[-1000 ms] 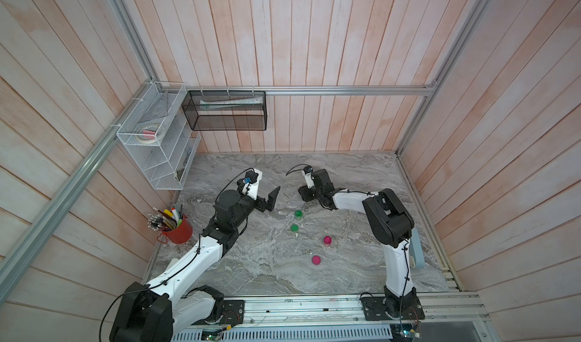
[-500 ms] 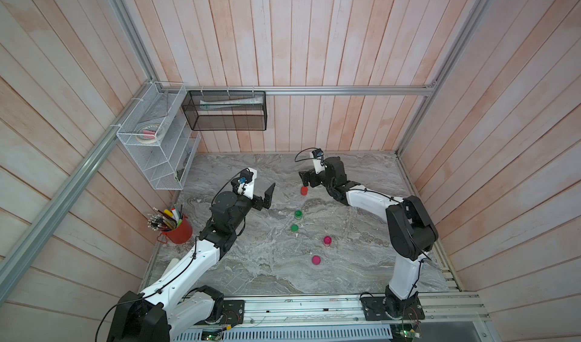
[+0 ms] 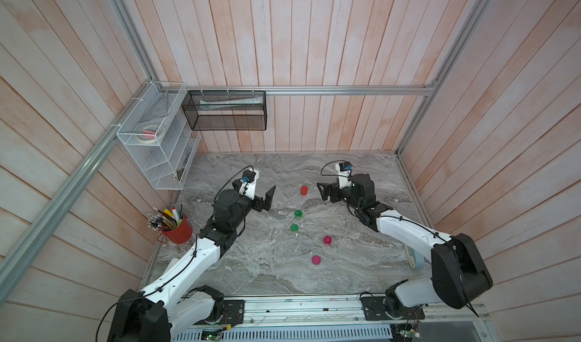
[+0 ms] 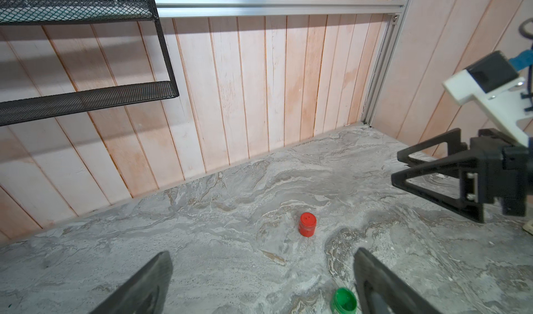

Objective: Close the paint jar lid
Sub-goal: Pick up the paint jar from the center of the board.

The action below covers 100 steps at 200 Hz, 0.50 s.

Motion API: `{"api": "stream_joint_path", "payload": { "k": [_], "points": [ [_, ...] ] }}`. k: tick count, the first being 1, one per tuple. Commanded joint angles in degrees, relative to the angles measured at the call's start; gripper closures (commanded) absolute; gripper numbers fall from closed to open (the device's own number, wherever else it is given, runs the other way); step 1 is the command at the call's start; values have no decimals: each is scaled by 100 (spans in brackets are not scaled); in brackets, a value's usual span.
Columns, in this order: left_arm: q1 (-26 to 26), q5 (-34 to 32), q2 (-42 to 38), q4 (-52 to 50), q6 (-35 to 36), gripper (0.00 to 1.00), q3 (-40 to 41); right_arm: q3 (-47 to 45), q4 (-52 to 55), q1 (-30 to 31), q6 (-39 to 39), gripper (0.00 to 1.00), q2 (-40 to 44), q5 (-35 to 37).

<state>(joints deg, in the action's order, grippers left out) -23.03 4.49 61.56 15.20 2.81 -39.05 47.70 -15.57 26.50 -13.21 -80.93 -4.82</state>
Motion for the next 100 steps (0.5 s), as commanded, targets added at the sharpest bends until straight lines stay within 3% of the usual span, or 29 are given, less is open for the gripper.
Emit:
{"api": "stream_joint_path", "payload": {
  "k": [1, 18, 35, 48, 57, 65, 74, 86, 100],
  "points": [
    [27, 185, -155, -483, -35, 0, -483, 303, 1063, 203, -255, 2, 314, 675],
    [26, -115, -115, -683, -358, 0, -776, 976, 1900, 639, 245, 2, 486, 2185],
    [27, -914, -33, -879, -957, 0, -979, 1354, 2072, 1036, 270, 2, 620, 4482],
    [26, -1242, -12, -1021, -1216, 0, -1006, 1135, 1852, 1041, 85, 2, 839, 5050],
    [39, -1228, -21, -1082, -1423, 0, -989, 839, 1650, 1041, -27, 2, 1050, 5074],
    [66, -795, -21, -1142, -1421, 0, -1024, 549, 1520, 1037, -205, 2, 1259, 4932],
    [73, -381, -12, -1238, -1437, 0, -1082, 116, 1112, 940, -151, 2, 1519, 4188],
    [61, -264, -49, -1262, -1576, 0, -1052, -450, 537, 807, 166, 10, 1850, 2803],
    [66, -281, -202, -1232, -1550, 0, -889, -985, -53, 827, -188, 19, 2145, 2665]
  ]
}}
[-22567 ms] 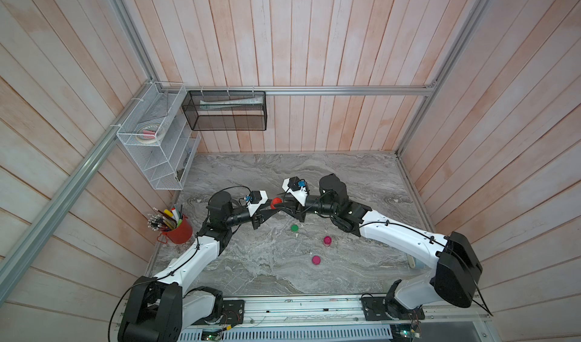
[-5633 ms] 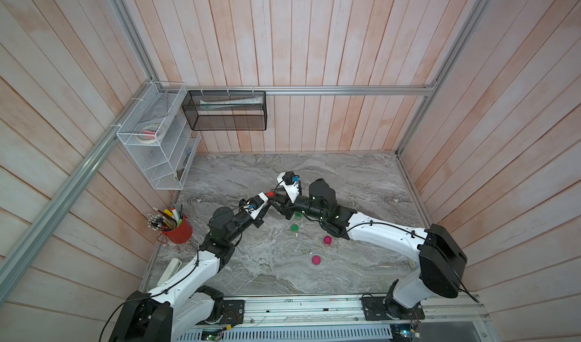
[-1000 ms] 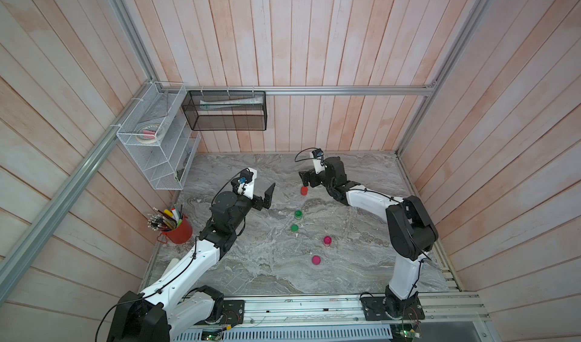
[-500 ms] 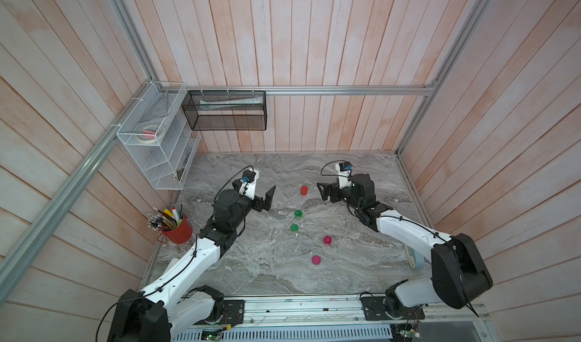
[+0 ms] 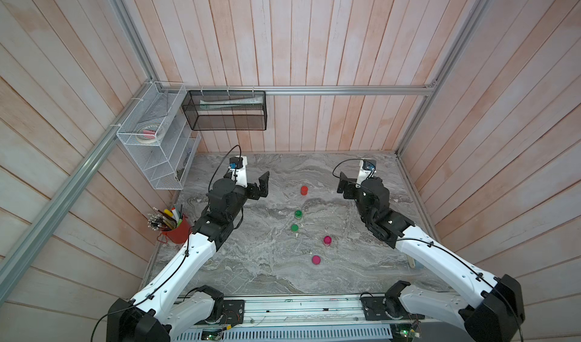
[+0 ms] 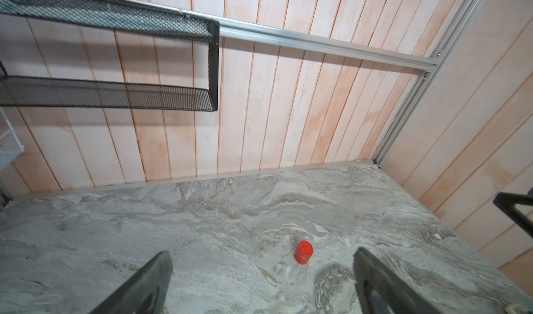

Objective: Close the paint jar lid
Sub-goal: Pick up the paint jar from the center of the board.

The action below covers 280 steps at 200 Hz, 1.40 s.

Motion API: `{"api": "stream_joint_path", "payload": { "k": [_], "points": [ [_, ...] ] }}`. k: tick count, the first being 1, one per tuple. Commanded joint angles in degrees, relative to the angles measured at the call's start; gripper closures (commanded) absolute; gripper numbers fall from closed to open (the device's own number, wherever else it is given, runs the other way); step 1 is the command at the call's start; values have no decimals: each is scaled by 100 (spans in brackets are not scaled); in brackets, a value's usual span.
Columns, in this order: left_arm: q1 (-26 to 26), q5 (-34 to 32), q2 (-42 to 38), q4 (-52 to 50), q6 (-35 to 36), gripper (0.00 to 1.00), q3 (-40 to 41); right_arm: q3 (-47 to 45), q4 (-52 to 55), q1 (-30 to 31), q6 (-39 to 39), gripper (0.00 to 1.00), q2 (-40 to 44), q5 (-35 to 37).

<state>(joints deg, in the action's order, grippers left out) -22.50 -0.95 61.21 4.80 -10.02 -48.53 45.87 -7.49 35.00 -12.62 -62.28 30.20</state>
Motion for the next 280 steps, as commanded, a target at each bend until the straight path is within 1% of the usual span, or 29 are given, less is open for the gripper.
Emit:
{"api": "stream_joint_path", "payload": {
  "k": [1, 7, 19, 34, 45, 50, 57, 61, 70, 71, 73, 75, 80, 85, 94, 104, 109, 117, 135, 150, 166, 182, 204, 216, 247, 280],
  "points": [
    [11, 285, -182, -191, -239, 0, 75, -831, -878, -31, -270, 19, 297, -873],
    [9, 441, -280, -181, -46, 0, 153, -960, -943, -74, -298, 21, 364, -1157],
    [9, 589, -591, 110, 203, 0, 494, -966, -661, -76, -505, 22, 279, -1134],
    [1, 530, -1089, 480, 284, 0, 1024, -946, -381, -42, -831, 17, 60, -1237],
    [5, 570, -1264, 228, 424, 0, 1099, -948, -296, 64, -887, 15, -172, -1297],
    [0, 617, -1291, 118, 519, 0, 1110, -896, -175, 119, -994, 15, -324, -1213],
    [-4, 439, -1282, -45, 441, 0, 1089, -744, 87, 184, -1091, 15, -555, -1164],
    [-5, 290, -1256, -196, 334, 0, 1040, -663, 207, 197, -1067, 16, -702, -1313],
    [0, 175, -1133, -572, 306, 0, 878, -470, 372, 193, -830, 16, -1062, -2044],
    [0, 183, -1114, -614, 320, 0, 858, -454, 376, 192, -799, 14, -1100, -2132],
    [-6, 212, -1079, -691, 359, 0, 813, -420, 365, 200, -738, 6, -1165, -2301],
    [-8, 256, -1050, -770, 395, 0, 772, -396, 345, 200, -620, 3, -1243, -2539],
    [-9, 358, -963, -933, 498, 0, 687, -329, 261, 213, -467, 2, -1413, -2952],
    [-9, 555, -881, -1025, 645, 0, 618, -316, 106, 259, -457, 2, -1575, -3066],
    [-9, 788, -770, -1086, 864, 0, 571, -220, -30, 357, -522, 2, -1896, -3029],
    [-9, 882, -766, -880, 867, 0, 655, 23, 13, 468, -474, 2, -2251, -2856],
    [-9, 881, -807, -724, 831, 0, 727, 194, 125, 501, -445, 4, -2433, -2763],
    [-9, 944, -856, -521, 836, 0, 817, 479, 292, 507, -332, 9, -2713, -2800],
    [0, 1060, -866, -372, 992, 5, 826, 973, 622, 596, -203, 13, -3172, -2659],
    [25, 1080, -903, -452, 1149, 11, 785, 1265, 817, 639, -159, 19, -3454, -2682],
    [35, 848, -1023, -427, 1181, 11, 862, 1409, 902, 673, -214, 19, -3659, -2734],
    [74, 723, -1153, -649, 1277, 11, 833, 1481, 938, 670, -286, 20, -3818, -2821],
    [105, 521, -1423, -617, 1380, 11, 977, 1576, 951, 755, -363, 24, -3986, -2927],
    [114, 391, -1557, -524, 1380, 11, 1057, 1687, 1056, 824, -352, 26, -4122, -2830],
    [141, 416, -1686, -409, 1354, 11, 1138, 1928, 1285, 880, -428, 33, -4479, -2763],
    [152, 473, -1639, -396, 1345, 11, 1128, 2079, 1345, 943, -502, 36, -4684, -2561]
  ]
}}
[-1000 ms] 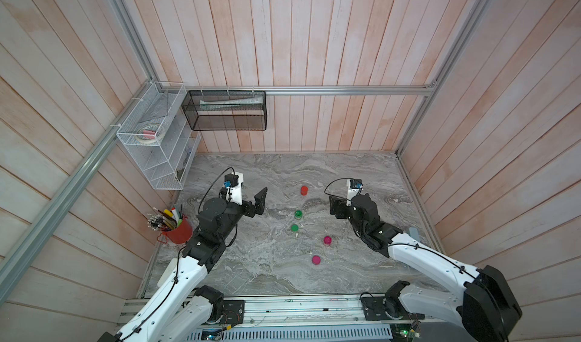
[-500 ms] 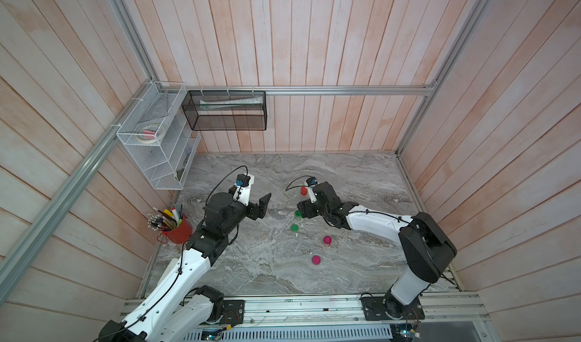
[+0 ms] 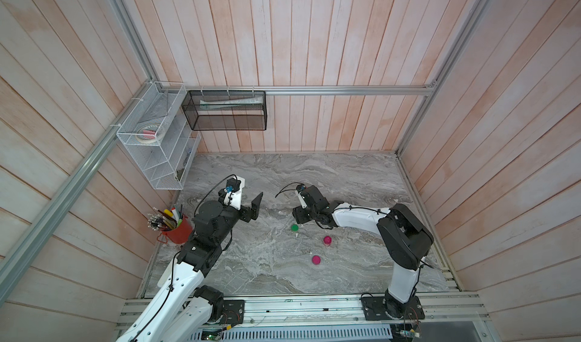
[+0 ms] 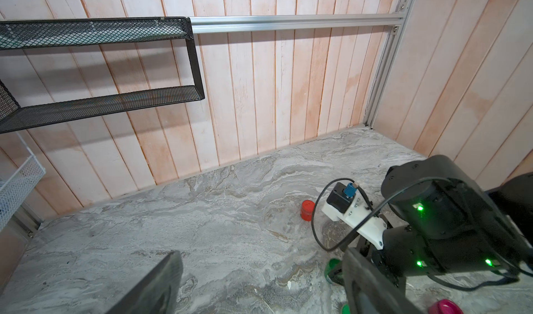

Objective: Close the paint jar lid
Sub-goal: Pick up the paint jar from the center of the board.

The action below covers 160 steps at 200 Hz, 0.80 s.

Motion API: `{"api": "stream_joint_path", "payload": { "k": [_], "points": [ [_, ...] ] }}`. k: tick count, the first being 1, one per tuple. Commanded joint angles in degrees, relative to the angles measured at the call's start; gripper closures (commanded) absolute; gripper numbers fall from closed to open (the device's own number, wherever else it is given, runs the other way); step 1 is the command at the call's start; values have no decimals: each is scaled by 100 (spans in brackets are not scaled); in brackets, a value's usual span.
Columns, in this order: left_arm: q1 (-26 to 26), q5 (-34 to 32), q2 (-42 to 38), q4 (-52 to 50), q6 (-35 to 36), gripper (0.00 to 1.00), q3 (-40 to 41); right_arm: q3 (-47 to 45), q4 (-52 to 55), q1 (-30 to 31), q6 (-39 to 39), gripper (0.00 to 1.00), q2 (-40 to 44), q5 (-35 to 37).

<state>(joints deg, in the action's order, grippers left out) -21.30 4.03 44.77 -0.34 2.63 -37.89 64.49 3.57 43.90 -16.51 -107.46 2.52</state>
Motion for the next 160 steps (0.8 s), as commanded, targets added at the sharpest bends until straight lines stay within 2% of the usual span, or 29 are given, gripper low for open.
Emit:
{"api": "stream_joint_path", "payload": {
  "k": [1, 65, 116, 160],
  "points": [
    [30, -25, 5, 120, 79, 11, 63, 215, 248, 56, -123, 36, -173, 210],
    [38, -43, -33, 167, 88, 10, 100, 362, 274, 51, -145, 48, -346, 255],
    [38, -43, -41, 207, 88, 9, 124, 379, 301, 57, -140, 62, -372, 224],
    [39, -60, -48, 223, 88, 9, 137, 442, 380, 59, -109, 70, -405, 202]
  ]
}}
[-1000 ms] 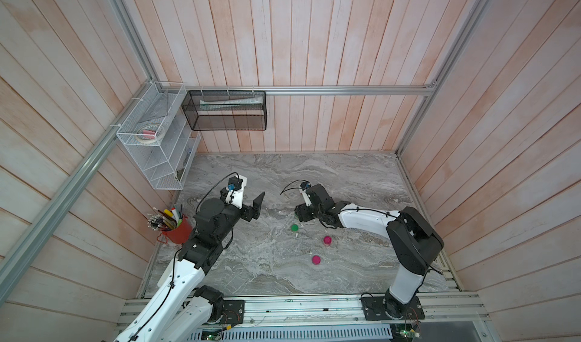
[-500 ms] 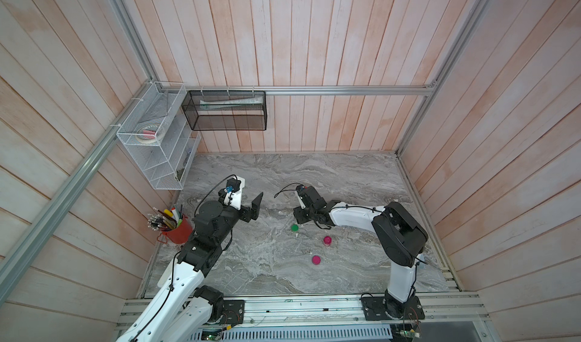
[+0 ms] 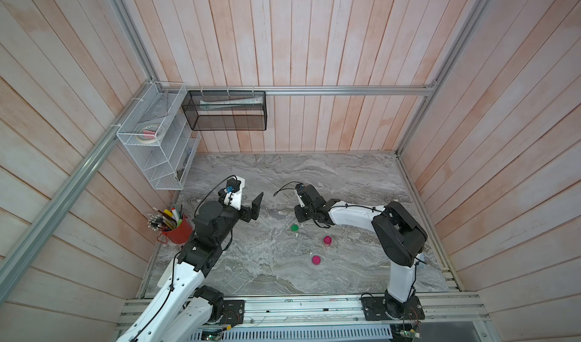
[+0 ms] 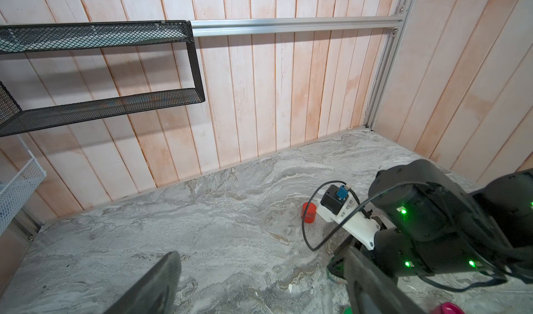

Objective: Close the paint jar lid
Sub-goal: Pick up the paint jar from the center of the board.

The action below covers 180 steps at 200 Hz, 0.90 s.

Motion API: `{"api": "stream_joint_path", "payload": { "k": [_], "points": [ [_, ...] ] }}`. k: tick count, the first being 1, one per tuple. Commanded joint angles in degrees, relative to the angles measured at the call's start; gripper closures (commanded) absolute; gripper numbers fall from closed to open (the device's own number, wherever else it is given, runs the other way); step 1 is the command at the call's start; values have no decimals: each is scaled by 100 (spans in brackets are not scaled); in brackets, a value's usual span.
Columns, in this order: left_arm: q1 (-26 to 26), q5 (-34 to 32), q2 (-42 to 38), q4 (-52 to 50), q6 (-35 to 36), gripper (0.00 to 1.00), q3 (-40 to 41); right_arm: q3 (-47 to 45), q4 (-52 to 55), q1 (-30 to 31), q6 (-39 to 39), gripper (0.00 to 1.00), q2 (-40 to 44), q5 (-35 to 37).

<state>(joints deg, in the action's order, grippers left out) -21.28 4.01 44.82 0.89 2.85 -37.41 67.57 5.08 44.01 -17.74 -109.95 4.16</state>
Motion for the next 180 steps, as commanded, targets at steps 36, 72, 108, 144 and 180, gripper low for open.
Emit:
{"api": "stream_joint_path", "payload": {
  "k": [36, 72, 108, 144, 180],
  "points": [
    [45, -45, -23, 177, 66, 8, 123, 319, 544, 20, 15, 72, -56, 242],
    [177, 217, -19, 563, 47, 9, 290, 242, 565, -279, 20, 73, 379, -177],
    [388, 1039, 52, 1432, 226, 12, 607, 353, 728, -393, 361, 73, 946, -378],
    [388, 1942, 360, 3331, 897, 17, 1249, 664, 764, -415, 797, 72, 1419, -813],
    [395, 2150, 1050, 3674, 1281, 17, 1103, 1054, 882, -405, 1034, 72, 1620, -1337]
  ]
}}
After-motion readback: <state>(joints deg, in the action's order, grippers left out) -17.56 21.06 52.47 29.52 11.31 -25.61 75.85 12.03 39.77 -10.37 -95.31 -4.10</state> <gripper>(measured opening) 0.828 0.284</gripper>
